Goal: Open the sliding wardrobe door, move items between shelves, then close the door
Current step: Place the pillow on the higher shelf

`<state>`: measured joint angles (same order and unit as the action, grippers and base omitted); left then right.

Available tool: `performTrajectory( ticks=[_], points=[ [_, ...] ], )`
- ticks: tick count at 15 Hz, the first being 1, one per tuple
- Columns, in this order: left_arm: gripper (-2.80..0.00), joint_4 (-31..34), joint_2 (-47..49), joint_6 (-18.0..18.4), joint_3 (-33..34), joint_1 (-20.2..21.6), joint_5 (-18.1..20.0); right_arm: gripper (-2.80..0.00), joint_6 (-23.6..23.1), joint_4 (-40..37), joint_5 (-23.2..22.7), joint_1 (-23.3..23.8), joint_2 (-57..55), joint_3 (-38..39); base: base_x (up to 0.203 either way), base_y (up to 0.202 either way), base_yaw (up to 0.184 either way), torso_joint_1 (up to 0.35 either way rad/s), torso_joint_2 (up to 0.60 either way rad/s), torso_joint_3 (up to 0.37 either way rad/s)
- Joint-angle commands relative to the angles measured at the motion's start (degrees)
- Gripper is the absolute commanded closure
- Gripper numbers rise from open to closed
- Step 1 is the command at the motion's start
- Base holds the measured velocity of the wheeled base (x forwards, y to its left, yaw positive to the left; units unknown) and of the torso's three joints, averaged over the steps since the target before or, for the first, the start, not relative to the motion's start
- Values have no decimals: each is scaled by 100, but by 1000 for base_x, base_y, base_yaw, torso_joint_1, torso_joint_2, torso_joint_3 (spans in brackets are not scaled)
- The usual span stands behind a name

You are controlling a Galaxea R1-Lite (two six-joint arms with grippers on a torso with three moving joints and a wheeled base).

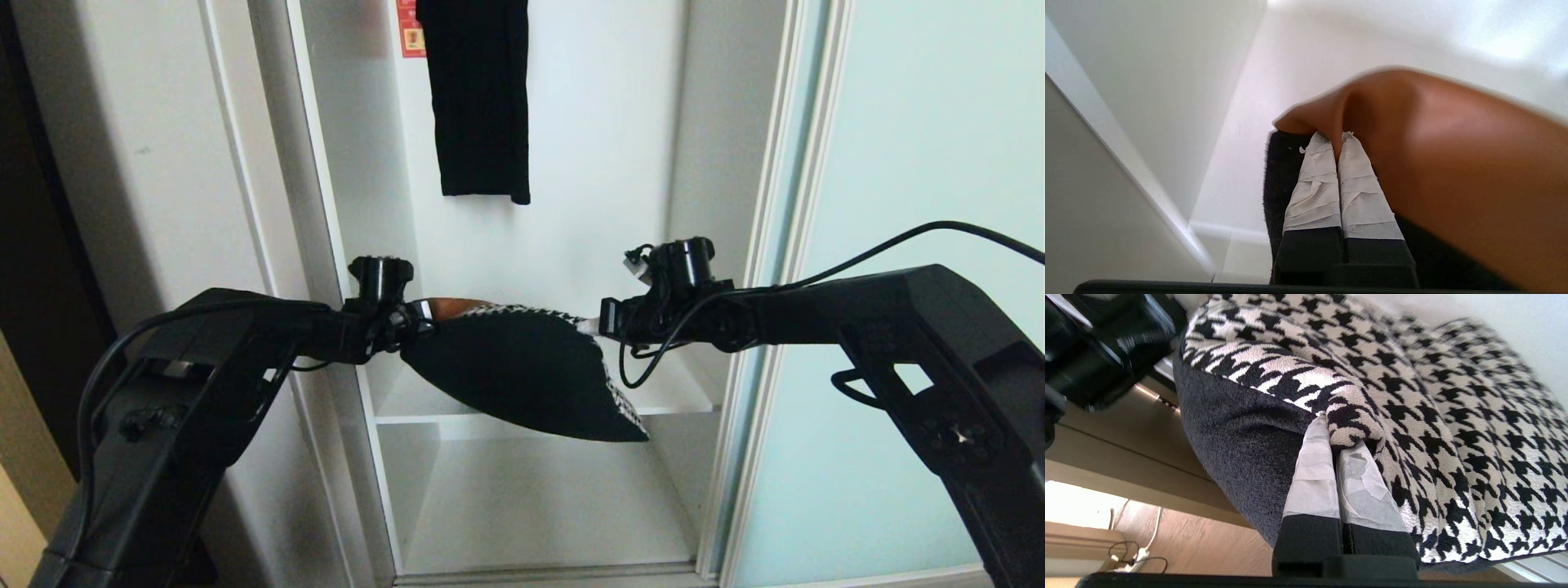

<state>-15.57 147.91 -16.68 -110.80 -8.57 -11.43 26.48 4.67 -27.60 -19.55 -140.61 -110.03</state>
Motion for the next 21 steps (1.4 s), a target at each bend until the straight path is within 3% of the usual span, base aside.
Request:
performTrajectory(
  ticks=[1, 6, 9, 14, 15, 18, 21],
  points=[
    [0, -219, 49, 3, -3, -11, -410, 0, 15, 16, -17, -135, -102, -24, 0, 0, 0, 0, 0, 0],
    [0, -1022, 161, 151, 6, -129, -1183, 0, -82, 69, 8, -269, -362, -62, 0, 0, 0, 0, 0, 0],
    [0, -1235, 398, 450, 6, -160, -1285, 0, -82, 69, 9, -269, -397, -62, 0, 0, 0, 0, 0, 0],
    [0, -1219, 572, 500, 59, -154, -1335, 0, -64, 78, 9, -278, -406, -62, 0, 0, 0, 0, 0, 0],
    [-280, -1196, 570, 516, 67, -154, -1348, 0, -58, 78, 9, -278, -376, -62, 0, 0, 0, 0, 0, 0],
    [-280, -1375, 317, 475, 319, -161, -1361, 0, -47, 78, 9, -278, -311, -62, 0, 0, 0, 0, 0, 0],
    [-280, -1609, -478, 452, 1239, -209, -1105, 0, -16, 78, 9, -278, -248, -71, 0, 0, 0, 0, 0, 0]
  ],
)
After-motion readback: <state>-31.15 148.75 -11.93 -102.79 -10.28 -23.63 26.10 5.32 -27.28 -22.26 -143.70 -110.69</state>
